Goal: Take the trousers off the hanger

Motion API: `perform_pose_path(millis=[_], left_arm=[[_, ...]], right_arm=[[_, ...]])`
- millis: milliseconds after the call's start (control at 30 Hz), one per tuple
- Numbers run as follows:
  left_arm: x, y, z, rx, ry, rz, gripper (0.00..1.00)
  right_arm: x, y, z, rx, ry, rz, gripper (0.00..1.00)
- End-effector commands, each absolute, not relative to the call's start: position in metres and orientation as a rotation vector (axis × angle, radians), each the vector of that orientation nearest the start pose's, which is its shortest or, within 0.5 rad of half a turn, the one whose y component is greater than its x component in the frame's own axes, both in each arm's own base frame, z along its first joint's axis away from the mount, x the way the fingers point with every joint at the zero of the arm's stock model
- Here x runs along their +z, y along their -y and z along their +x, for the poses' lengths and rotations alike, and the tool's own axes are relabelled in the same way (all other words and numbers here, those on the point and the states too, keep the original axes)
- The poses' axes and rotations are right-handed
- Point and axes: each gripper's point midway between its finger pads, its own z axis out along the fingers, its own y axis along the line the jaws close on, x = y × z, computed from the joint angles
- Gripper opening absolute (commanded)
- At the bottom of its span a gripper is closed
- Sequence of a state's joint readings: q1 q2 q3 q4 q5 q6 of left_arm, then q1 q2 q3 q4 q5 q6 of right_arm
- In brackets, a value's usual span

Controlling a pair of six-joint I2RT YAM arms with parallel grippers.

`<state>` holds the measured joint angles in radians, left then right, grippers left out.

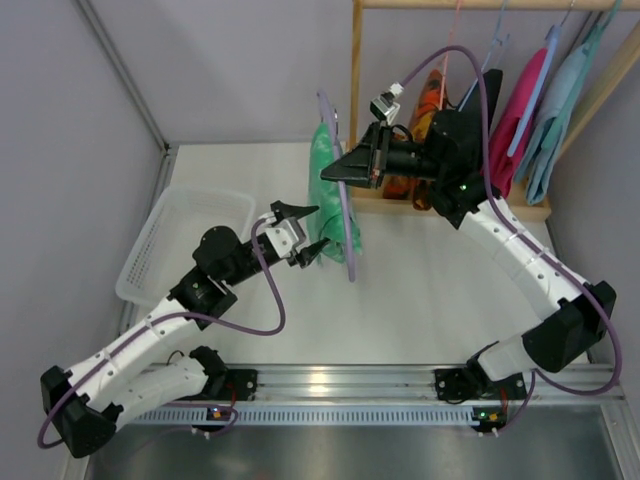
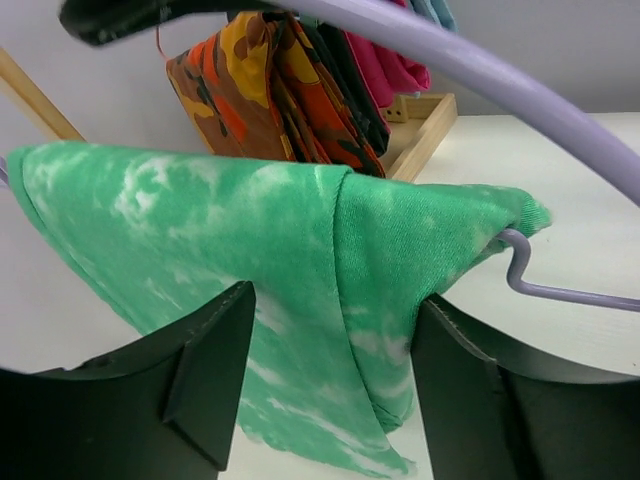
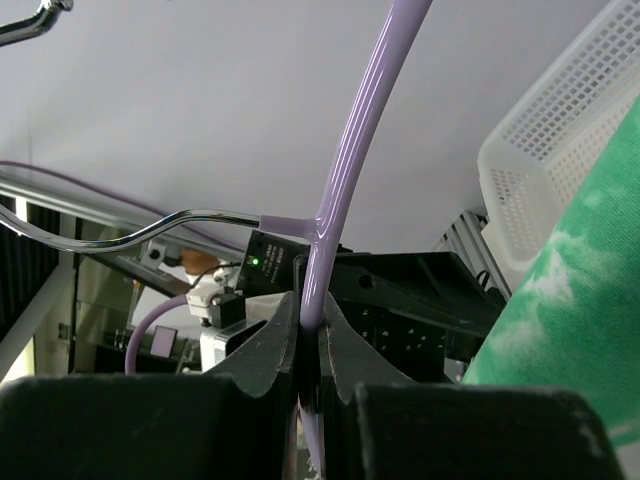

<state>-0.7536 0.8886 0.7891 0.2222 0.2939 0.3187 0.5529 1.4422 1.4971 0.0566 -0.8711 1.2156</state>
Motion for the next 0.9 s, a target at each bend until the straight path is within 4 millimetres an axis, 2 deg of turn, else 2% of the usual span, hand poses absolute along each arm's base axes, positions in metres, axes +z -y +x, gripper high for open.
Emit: perform_pose_path(millis=[0,100,300,400,433,500,533,567,667,733,767,867], left_arm=[[0.377,0.264,0.218,-0.534,-0.994,0.984,0.68],[0.372,0.267,0.22,-0.532,-1.001,1.006,0.68],[0.37,0.272,0.238,-0.488,-1.042,0.988,0.63],[0.373,0.27,0.251,-0.452,-1.073,0.942,0.56],[0.374,0.269,0.252,-0.449,-1.077,0.934,0.47],[0.38,0.268,0.249,-0.46,-1.065,0.925,0.36],[0.383,0.267,0.246,-0.467,-1.058,0.92,0.3],[0.388,0.264,0.243,-0.474,-1.049,0.91,0.18],[0.4,0.257,0.244,-0.486,-1.069,0.836,0.0],[0.417,0.246,0.246,-0.496,-1.09,0.74,0.0],[0.429,0.241,0.244,-0.508,-1.092,0.699,0.0],[0.456,0.232,0.239,-0.533,-1.076,0.637,0.0]], right_arm=[[0.489,-0.33,0.23,1.941,-1.637,-0.478,0.0],[0.488,-0.33,0.229,1.945,-1.638,-0.485,0.0],[0.495,-0.33,0.22,1.964,-1.621,-0.518,0.0],[0.493,-0.333,0.215,1.973,-1.62,-0.539,0.0],[0.489,-0.334,0.215,1.976,-1.633,-0.535,0.0],[0.485,-0.334,0.218,1.969,-1.64,-0.526,0.0],[0.484,-0.334,0.218,1.971,-1.644,-0.523,0.0],[0.483,-0.334,0.219,1.966,-1.648,-0.519,0.0],[0.48,-0.335,0.227,1.959,-1.658,-0.501,0.0],[0.476,-0.335,0.233,1.957,-1.671,-0.488,0.0],[0.47,-0.332,0.244,1.946,-1.688,-0.459,0.0],[0.462,-0.33,0.256,1.937,-1.709,-0.432,0.0]])
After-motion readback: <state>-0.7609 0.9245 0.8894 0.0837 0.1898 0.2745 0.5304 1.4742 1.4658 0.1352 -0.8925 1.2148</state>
